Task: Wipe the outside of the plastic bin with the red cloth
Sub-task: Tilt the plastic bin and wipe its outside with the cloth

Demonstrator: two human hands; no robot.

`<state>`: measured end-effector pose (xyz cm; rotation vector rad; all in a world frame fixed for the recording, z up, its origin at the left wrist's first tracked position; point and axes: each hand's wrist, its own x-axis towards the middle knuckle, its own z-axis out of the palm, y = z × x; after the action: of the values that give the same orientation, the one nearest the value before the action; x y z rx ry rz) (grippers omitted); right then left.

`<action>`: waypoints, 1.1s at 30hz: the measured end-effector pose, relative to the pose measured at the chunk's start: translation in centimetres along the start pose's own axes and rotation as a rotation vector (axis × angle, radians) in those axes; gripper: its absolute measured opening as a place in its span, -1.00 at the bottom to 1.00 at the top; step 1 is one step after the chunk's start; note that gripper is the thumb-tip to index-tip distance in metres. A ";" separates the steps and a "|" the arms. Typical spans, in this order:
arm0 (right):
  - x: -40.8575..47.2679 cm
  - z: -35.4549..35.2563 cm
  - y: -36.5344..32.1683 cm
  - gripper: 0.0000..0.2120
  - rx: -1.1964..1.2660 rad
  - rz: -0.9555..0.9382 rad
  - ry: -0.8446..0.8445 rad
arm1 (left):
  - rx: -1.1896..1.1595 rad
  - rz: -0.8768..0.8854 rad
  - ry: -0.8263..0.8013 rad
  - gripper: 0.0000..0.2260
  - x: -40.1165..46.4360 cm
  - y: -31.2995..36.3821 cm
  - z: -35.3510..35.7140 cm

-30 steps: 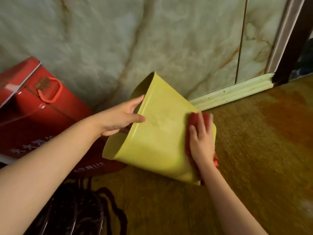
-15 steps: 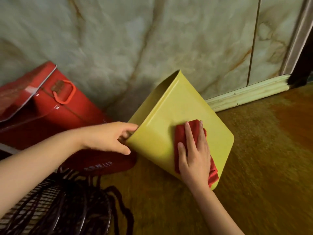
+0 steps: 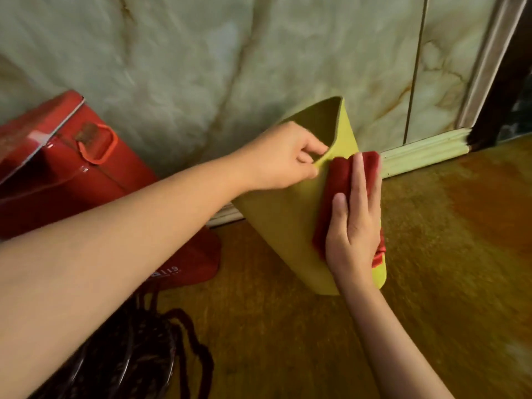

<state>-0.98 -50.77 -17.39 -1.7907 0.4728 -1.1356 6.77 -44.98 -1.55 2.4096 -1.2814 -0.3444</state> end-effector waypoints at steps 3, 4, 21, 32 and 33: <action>1.0 -1.1 1.8 -0.54 -0.056 -0.065 0.177 | 0.000 0.052 -0.127 -0.83 0.6 1.4 0.9; 1.4 -1.6 2.9 -0.54 -0.034 -0.016 0.184 | 0.056 0.058 -0.176 -0.81 -0.1 0.7 0.9; -3.8 1.4 0.8 -0.51 -0.117 -0.011 -0.102 | -0.137 -0.301 -0.039 -0.61 -1.9 -3.4 -3.1; -4.3 1.4 -2.2 -0.47 -0.037 0.178 -0.056 | -0.113 -0.298 0.013 -0.74 -0.9 -2.2 -1.8; -3.6 2.2 -3.3 -0.48 -0.043 0.065 -0.083 | -0.106 -0.296 0.013 -0.77 -0.8 -2.2 -1.8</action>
<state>-1.42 -45.46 -16.65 -1.8391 0.5060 -1.0098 8.60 -42.79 -0.88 2.5046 -0.8754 -0.4651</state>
